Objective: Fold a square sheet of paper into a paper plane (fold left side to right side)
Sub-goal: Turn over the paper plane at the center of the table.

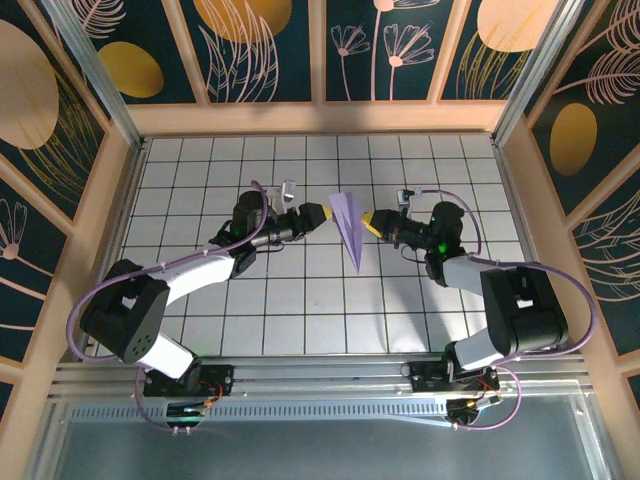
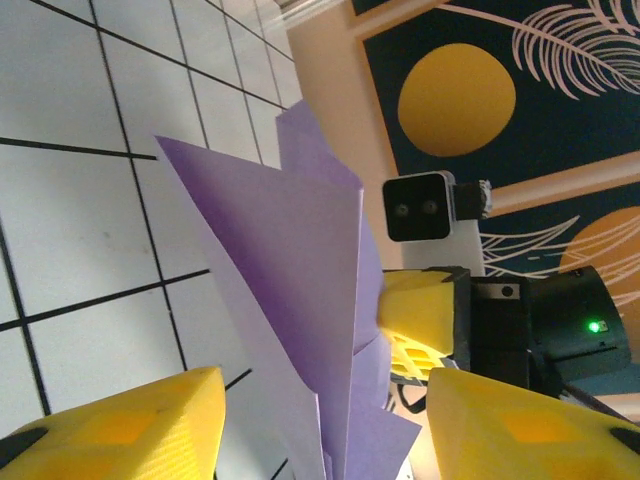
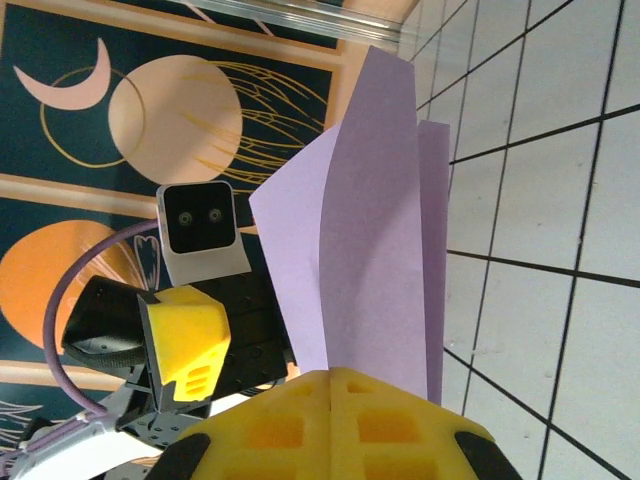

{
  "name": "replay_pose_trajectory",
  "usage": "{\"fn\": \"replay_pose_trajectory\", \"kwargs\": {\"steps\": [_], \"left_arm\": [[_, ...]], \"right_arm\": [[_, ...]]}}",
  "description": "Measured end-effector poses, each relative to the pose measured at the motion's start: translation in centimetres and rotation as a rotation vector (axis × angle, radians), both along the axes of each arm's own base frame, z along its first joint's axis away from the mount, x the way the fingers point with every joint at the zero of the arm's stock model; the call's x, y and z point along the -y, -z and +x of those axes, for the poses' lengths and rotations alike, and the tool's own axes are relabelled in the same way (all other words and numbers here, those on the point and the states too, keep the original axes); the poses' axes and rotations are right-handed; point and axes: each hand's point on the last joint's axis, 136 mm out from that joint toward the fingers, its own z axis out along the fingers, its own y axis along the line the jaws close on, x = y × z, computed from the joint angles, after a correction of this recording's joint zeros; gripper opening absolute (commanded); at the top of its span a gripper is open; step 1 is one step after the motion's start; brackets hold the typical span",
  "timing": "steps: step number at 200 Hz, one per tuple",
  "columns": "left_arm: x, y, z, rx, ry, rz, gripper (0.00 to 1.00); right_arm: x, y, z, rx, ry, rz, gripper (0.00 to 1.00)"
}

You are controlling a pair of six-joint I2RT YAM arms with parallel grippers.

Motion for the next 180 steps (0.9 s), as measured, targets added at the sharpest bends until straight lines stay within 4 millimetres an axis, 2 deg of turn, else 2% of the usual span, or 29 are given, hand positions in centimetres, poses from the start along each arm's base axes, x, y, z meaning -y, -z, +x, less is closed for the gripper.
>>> {"fn": "replay_pose_trajectory", "kwargs": {"steps": [67, 129, 180], "left_arm": [[0.0, 0.9, 0.3, -0.034, -0.017, 0.004, 0.35], [0.5, 2.7, 0.5, -0.075, -0.006, 0.012, 0.37], [0.8, 3.3, 0.3, -0.091, 0.004, 0.016, 0.29]], "right_arm": [[-0.2, -1.0, -0.2, 0.036, -0.016, 0.027, 0.0], [-0.7, -0.7, -0.4, 0.025, -0.03, 0.026, 0.0], [-0.9, -0.5, -0.6, 0.009, -0.037, 0.029, 0.0]]}}
